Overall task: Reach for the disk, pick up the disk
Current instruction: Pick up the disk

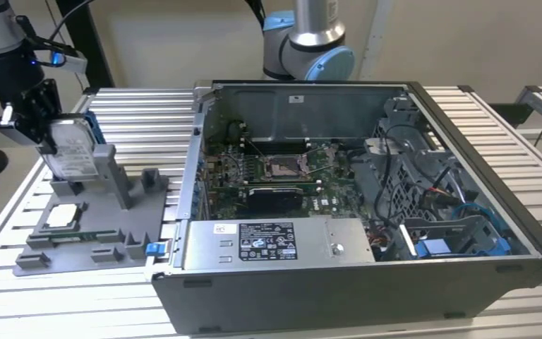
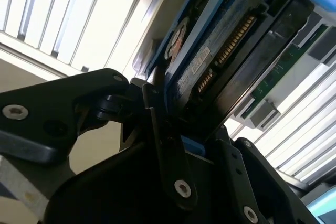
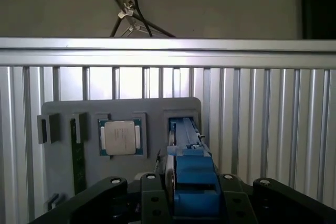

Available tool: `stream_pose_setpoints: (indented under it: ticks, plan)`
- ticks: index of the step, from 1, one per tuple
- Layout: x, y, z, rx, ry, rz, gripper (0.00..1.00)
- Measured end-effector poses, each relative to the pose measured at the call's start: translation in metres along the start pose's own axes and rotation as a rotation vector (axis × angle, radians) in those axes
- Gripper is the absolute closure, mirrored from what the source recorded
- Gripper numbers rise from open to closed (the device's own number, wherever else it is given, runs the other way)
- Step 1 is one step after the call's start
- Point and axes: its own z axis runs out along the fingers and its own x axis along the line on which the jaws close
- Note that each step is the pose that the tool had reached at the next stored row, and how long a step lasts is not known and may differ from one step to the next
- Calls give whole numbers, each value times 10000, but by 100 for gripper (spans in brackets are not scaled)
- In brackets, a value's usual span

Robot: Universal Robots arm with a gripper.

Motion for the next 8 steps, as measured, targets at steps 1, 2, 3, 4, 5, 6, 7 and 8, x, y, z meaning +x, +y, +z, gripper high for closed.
stream_pose_setpoints:
  ticks: [1,2,3,4,5,6,7,8]
  plan:
    - [0,0,-11,-1,0,0,100]
    - [0,0,-22,0,0,0,100]
    - [0,0,-33,0,0,0,100]
    - [0,0,-45,0,0,0,100]
    - [-1,1,-56,-1,0,0,100]
    - [-1,1,-68,-1,0,0,100]
    - [-1,1,-81,-1,1,0,100]
    - [-1,1,-93,-1,1,0,100]
